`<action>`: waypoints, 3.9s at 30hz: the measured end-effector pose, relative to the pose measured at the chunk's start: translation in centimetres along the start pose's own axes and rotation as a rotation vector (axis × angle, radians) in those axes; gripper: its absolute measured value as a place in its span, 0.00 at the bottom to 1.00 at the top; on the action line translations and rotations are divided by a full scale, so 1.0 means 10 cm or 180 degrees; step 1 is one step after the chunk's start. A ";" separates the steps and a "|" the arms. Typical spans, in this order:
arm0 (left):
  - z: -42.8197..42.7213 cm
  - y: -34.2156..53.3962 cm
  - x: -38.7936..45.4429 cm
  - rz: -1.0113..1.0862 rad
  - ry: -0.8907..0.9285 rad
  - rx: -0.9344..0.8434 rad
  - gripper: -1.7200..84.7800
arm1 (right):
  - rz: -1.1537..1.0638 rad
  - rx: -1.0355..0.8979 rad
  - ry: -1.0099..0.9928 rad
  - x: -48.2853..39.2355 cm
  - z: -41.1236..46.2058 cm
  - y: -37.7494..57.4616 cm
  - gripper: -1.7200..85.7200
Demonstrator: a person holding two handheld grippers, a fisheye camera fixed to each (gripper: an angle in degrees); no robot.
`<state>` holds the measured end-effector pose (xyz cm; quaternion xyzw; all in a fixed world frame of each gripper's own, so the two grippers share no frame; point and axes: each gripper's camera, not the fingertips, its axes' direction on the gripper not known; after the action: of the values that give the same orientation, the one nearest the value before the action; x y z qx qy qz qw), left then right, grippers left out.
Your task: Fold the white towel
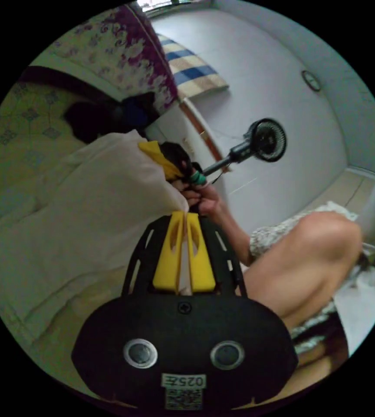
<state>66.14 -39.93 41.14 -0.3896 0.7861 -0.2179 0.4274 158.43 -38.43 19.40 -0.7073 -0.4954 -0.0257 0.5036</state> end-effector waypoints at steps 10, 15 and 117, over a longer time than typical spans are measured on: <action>-2.59 1.57 -1.56 -0.2054 -0.1552 0.1031 0.01 | -0.0575 -0.0993 0.1259 0.74 2.09 -0.51 0.11; -2.80 1.50 -1.28 -0.1688 -0.1482 0.1255 0.03 | -0.1039 -0.0782 0.1449 0.47 1.84 0.00 0.10; -13.22 -0.62 4.27 -0.3304 -0.4963 0.2141 0.01 | -0.4459 -0.3600 0.2339 1.48 16.82 4.69 0.01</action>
<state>-56.70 -76.54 95.21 -0.5780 -0.0851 -0.2725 0.7645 122.19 95.62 -87.50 -0.3376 -0.5305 -0.7731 0.0832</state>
